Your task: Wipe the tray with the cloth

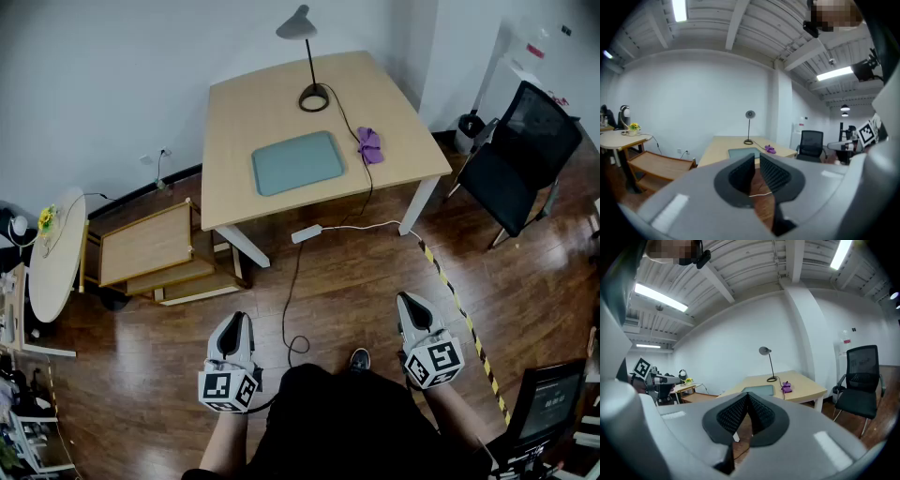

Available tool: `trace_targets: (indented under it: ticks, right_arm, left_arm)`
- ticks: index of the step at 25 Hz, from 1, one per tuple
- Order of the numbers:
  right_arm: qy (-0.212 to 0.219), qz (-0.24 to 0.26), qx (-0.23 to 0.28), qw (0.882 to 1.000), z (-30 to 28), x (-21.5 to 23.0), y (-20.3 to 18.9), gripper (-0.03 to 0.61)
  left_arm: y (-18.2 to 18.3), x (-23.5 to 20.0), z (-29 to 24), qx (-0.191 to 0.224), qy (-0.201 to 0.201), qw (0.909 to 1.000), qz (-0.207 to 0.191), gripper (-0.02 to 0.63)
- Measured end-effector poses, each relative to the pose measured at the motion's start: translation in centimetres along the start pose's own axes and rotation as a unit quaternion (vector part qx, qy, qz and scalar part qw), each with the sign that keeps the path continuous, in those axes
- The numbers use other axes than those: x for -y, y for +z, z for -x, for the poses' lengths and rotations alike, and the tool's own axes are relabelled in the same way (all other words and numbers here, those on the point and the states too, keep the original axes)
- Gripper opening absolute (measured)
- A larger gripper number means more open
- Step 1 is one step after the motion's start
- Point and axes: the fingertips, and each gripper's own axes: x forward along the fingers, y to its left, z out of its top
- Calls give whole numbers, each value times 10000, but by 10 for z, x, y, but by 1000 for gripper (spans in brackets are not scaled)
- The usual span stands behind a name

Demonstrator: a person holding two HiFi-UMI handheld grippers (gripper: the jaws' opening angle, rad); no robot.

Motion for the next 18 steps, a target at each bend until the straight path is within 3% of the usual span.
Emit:
trace_targets:
  ticks: [7, 15, 18]
  right_arm:
    - [-269, -44, -215, 9994, -23, 33, -8, 5]
    - [-915, 146, -671, 9934, -122, 83, -11, 5]
    - [-1110, 7, -842, 9902, -161, 104, -5, 5]
  left_arm:
    - [20, -36, -39, -62, 171, 9998, 51, 112]
    - [11, -135, -180, -134, 104, 9997, 191, 130]
    - [1, -157, -237, -403, -98, 9988, 277, 135]
